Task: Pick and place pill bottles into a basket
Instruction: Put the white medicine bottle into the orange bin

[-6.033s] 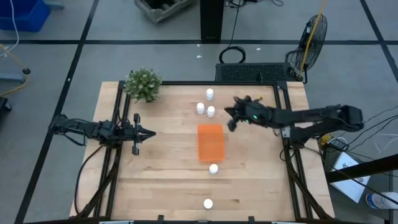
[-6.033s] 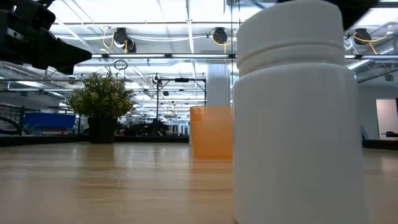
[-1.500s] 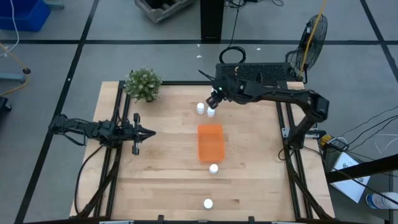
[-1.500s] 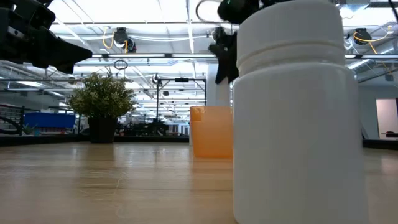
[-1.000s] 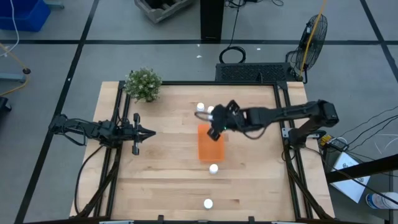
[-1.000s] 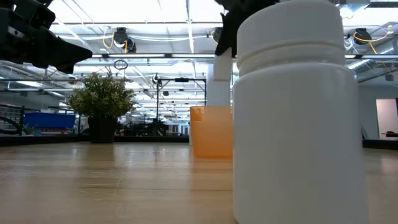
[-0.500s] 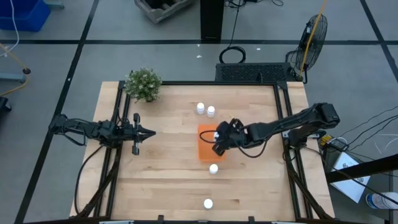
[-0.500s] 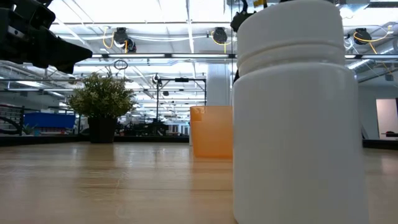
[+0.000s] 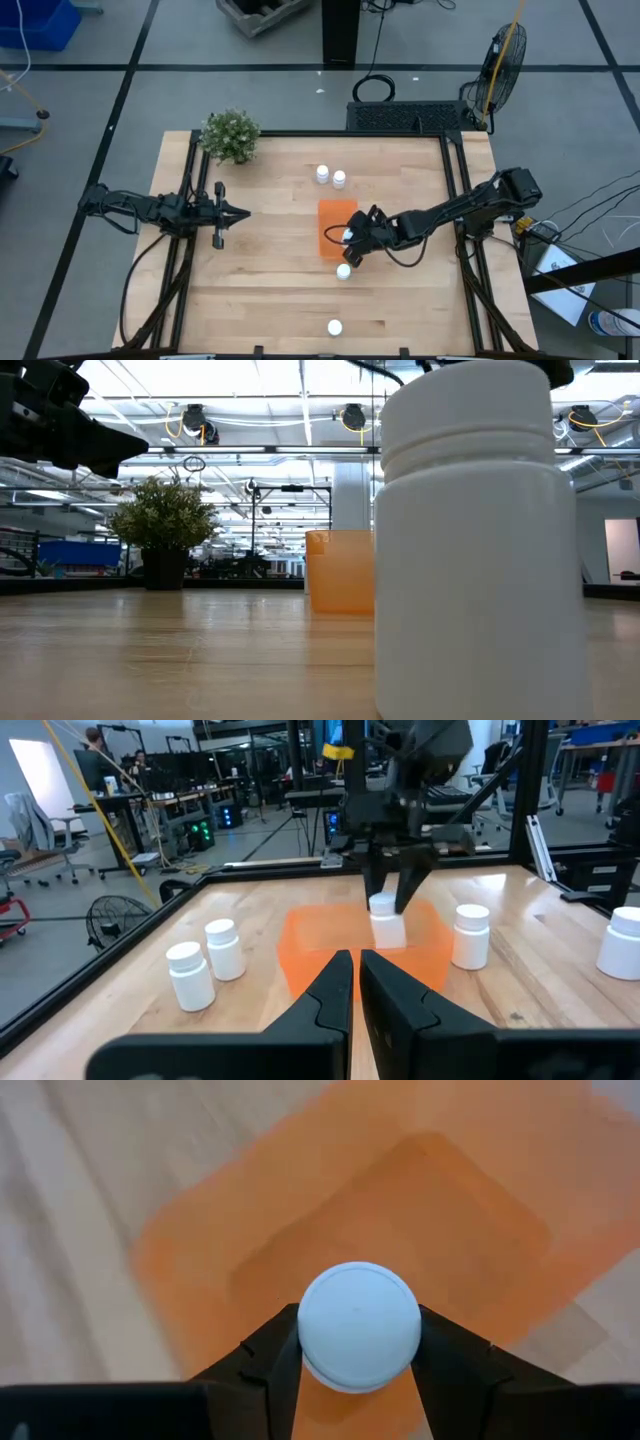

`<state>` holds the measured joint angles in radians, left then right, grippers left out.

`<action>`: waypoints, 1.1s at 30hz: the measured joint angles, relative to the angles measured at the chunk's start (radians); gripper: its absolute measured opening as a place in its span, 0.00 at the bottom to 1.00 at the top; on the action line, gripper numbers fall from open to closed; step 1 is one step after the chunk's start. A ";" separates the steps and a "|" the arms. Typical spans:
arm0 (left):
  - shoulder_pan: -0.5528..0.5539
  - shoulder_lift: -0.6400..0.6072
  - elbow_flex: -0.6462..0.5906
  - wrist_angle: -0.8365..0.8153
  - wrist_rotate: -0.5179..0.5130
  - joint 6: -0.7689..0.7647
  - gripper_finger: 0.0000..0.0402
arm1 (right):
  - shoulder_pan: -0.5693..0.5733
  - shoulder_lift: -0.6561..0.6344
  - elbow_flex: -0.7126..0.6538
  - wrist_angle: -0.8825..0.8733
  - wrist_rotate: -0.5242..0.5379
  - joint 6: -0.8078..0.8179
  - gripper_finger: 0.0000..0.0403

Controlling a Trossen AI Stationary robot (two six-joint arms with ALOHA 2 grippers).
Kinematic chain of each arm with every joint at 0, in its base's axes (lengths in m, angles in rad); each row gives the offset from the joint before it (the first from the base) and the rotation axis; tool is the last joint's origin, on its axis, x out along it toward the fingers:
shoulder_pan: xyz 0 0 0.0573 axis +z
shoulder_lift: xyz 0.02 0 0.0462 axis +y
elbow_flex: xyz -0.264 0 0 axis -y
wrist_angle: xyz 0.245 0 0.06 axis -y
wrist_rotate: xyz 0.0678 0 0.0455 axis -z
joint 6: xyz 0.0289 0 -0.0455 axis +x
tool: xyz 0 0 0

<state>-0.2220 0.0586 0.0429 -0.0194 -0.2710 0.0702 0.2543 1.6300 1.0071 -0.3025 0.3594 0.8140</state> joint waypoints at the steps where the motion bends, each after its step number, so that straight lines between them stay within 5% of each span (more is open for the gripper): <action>1: 0.000 0.000 0.000 -0.001 0.000 0.000 0.08 | 0.002 0.006 0.000 0.001 0.001 0.002 0.37; 22: 0.000 0.000 0.000 0.000 0.000 0.000 0.08 | 0.009 0.048 0.003 0.018 -0.020 -0.022 0.41; 33: 0.000 0.000 0.000 0.001 0.000 0.000 0.08 | 0.009 0.053 -0.002 0.008 -0.038 -0.047 0.59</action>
<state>-0.2218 0.0588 0.0429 -0.0189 -0.2708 0.0704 0.2638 1.6825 1.0052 -0.2943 0.3211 0.7669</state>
